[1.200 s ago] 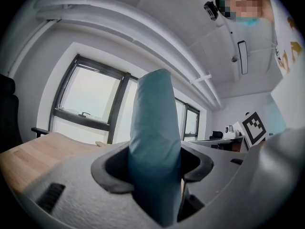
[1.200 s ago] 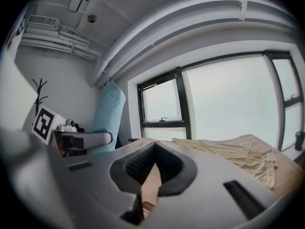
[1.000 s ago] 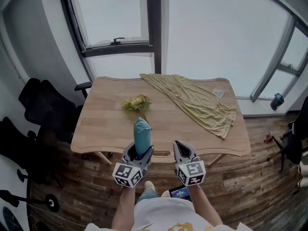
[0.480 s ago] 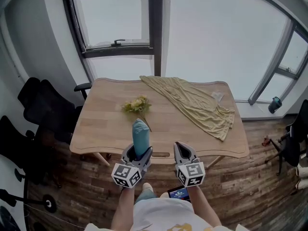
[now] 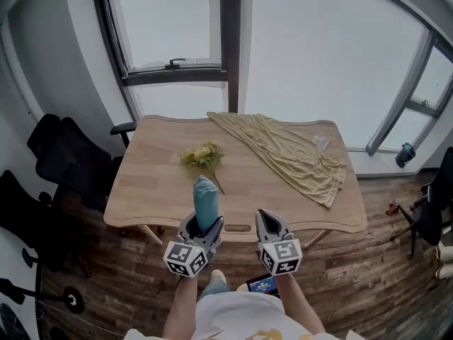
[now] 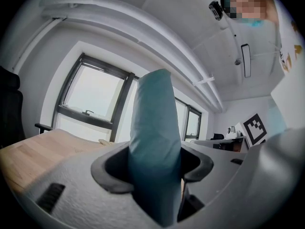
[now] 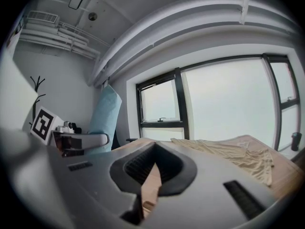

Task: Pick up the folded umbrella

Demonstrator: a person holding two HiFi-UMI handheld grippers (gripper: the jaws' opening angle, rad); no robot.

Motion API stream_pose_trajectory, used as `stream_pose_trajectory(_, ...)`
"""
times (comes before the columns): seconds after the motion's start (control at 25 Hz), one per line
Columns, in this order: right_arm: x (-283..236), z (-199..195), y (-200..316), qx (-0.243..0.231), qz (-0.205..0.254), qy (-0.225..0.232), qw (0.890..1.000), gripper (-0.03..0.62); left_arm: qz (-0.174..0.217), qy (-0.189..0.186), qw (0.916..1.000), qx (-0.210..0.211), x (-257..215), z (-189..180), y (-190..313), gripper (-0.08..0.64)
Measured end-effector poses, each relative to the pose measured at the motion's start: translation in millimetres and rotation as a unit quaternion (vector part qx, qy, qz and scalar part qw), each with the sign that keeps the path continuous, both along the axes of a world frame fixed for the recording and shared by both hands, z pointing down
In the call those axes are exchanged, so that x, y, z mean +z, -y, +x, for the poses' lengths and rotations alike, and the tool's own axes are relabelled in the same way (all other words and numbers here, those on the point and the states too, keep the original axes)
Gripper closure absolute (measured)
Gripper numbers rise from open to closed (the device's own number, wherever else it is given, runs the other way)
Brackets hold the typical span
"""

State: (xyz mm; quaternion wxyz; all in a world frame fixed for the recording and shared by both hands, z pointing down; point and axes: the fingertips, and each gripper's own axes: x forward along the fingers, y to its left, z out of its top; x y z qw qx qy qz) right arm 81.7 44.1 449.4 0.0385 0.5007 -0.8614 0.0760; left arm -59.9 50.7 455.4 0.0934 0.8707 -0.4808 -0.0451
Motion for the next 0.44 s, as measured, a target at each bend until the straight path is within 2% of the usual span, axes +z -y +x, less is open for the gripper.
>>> stream_pose_trajectory(0.2, -1.3, 8.7, -1.5, 0.017, 0.004, -0.002, 1.0, 0.581, -0.001, 0.0, 1.0, -0.001, -1.5, -1.2, -1.3, 0.287)
stream_pose_trajectory(0.44, -5.1, 15.5, 12.3, 0.023, 0.018, -0.008, 1.0, 0.581, 0.019, -0.008, 0.9998, 0.001, -9.5, 4.8, 11.5, 0.287)
